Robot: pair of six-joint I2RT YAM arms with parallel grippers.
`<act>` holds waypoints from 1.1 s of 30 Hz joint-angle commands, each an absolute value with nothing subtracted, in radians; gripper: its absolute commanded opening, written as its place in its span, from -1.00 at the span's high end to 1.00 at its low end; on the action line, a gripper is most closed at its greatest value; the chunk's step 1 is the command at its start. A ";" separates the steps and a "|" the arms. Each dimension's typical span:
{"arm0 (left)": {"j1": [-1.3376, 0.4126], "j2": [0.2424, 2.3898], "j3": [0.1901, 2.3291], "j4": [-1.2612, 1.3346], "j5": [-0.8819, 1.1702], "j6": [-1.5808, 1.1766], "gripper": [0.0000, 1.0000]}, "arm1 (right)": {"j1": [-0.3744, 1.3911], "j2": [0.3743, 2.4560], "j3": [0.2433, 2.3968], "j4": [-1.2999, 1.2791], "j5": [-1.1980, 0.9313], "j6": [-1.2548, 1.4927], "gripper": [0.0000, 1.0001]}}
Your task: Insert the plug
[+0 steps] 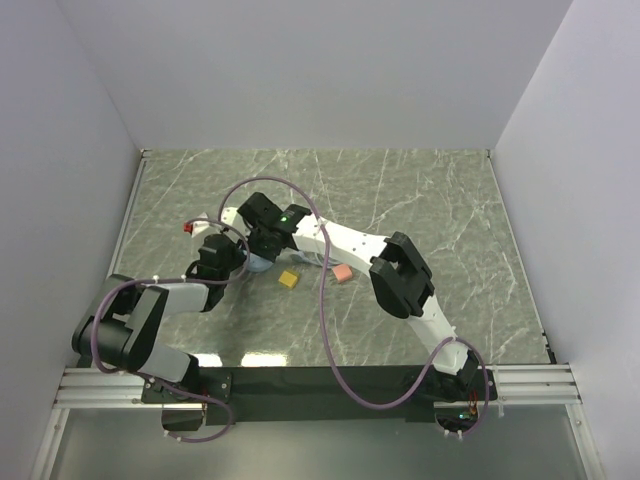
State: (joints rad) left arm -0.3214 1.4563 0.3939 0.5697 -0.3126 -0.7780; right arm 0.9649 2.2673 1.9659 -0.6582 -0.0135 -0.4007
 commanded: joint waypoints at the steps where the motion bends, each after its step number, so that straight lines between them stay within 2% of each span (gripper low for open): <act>1: -0.354 1.480 0.425 0.538 -0.248 -0.741 0.69 | 0.968 2.422 1.875 -0.818 -0.035 -0.399 1.00; 15: -0.374 1.514 0.463 0.505 -0.258 -0.716 0.71 | 0.925 2.487 1.859 -0.792 -0.166 -0.394 1.00; 33: -0.400 1.666 0.511 0.580 -0.209 -0.686 0.74 | 0.911 2.548 1.847 -0.842 -0.156 -0.354 1.00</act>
